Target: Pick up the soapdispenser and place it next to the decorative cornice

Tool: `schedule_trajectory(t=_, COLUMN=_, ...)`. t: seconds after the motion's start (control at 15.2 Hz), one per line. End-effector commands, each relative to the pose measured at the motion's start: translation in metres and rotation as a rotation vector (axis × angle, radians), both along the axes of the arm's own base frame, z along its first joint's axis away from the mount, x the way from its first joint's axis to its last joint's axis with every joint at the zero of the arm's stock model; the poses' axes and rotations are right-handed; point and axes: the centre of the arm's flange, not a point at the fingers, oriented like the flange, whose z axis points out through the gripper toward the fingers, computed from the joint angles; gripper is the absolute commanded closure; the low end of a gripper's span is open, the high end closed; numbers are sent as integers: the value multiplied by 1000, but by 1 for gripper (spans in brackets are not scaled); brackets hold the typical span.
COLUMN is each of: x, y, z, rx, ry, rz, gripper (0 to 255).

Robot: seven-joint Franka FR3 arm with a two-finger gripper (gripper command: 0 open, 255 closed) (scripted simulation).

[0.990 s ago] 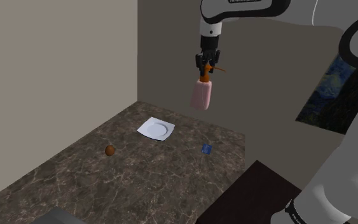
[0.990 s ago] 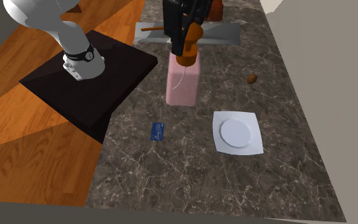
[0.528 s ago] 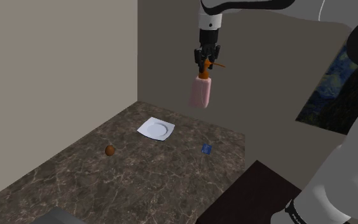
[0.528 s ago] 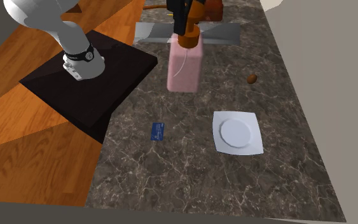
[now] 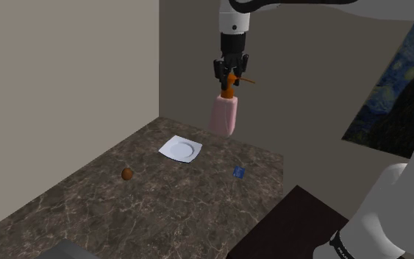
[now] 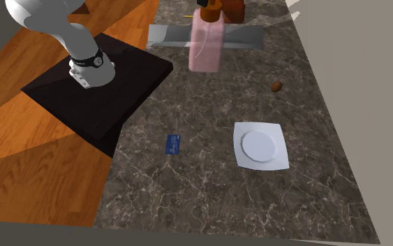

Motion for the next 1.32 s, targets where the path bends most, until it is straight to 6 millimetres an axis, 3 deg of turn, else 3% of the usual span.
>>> schedule_trajectory(t=0.0, x=-11, y=24, z=0, rx=-1, ry=0, rz=-2, gripper=255)
schedule_trajectory(t=1.19, x=-106, y=241, z=1, rx=-1, ry=0, rz=-2, gripper=255)
schedule_trajectory(t=1.25, x=-106, y=241, z=-4, rx=-1, ry=0, rz=-2, gripper=255)
